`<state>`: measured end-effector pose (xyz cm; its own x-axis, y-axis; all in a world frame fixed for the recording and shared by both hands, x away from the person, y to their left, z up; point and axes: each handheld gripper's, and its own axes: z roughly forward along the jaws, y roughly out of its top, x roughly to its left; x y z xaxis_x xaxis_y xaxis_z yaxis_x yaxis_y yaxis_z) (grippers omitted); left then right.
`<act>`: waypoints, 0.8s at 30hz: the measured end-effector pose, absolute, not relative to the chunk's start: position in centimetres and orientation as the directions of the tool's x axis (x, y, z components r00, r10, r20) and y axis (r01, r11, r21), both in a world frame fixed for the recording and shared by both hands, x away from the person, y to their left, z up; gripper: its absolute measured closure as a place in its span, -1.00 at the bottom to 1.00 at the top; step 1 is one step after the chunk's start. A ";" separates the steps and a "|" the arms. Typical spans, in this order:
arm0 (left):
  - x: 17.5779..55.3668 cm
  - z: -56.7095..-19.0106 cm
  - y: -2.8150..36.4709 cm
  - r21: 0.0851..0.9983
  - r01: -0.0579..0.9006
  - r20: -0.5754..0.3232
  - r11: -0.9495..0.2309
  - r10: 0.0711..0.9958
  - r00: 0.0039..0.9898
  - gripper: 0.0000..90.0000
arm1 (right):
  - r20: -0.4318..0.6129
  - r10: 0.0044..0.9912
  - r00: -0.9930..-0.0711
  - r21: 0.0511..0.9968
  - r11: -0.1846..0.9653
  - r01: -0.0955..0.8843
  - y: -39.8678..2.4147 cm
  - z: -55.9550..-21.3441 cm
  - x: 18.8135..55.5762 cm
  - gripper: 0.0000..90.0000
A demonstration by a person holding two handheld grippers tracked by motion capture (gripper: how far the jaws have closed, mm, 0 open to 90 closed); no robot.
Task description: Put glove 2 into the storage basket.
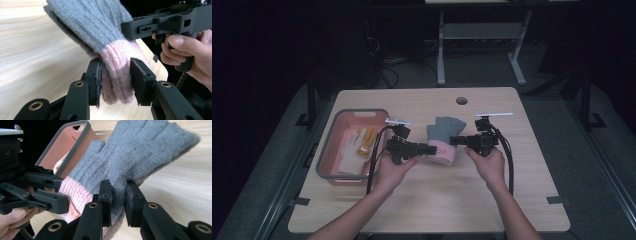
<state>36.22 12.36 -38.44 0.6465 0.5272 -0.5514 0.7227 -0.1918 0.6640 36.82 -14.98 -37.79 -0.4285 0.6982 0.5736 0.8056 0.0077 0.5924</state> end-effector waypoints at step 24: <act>36.1 -36.5 15.7 0.692 0.706 -0.545 -0.151 0.532 0.648 0.38 | 0.565 0.673 -0.478 0.622 0.033 0.782 -12.0 -35.8 37.7 0.71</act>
